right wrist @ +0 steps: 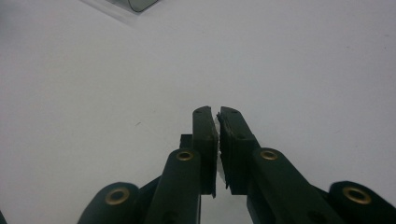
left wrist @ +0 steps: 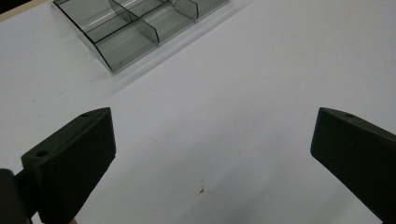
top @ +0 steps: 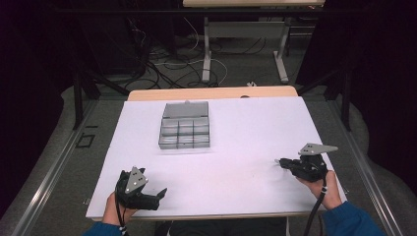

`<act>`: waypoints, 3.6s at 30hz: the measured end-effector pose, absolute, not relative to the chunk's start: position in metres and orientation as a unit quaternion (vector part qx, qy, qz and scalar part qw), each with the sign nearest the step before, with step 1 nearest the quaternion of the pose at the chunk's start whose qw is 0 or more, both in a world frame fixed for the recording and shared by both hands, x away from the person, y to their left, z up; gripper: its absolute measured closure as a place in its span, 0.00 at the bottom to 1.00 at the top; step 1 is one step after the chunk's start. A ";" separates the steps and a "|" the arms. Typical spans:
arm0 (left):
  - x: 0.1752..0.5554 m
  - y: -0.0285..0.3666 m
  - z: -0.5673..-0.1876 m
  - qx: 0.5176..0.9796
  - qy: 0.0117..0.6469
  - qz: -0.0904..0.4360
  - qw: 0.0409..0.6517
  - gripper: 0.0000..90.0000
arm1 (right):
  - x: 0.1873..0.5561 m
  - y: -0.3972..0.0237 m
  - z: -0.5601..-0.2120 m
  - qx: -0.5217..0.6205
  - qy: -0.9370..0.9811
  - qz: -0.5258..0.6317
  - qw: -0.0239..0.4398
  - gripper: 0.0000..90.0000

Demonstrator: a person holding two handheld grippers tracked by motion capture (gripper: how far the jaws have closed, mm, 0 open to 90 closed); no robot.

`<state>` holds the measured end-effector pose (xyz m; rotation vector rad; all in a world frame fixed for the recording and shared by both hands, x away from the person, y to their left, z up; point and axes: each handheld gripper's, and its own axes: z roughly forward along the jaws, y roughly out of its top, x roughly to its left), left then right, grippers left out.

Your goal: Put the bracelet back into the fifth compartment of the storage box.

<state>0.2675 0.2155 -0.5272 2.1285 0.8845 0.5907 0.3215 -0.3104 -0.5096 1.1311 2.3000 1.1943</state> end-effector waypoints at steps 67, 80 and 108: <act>0.267 0.215 -0.527 0.830 0.345 0.232 0.372 0.00 | 0.337 -0.253 -0.477 0.336 0.817 0.442 0.153 0.95; 0.268 0.216 -0.528 0.829 0.347 0.232 0.372 0.00 | 0.348 -0.241 -0.473 0.325 0.818 0.448 0.156 0.95; 0.268 0.217 -0.529 0.829 0.349 0.232 0.370 0.00 | 0.369 -0.208 -0.470 0.293 0.827 0.454 0.154 0.95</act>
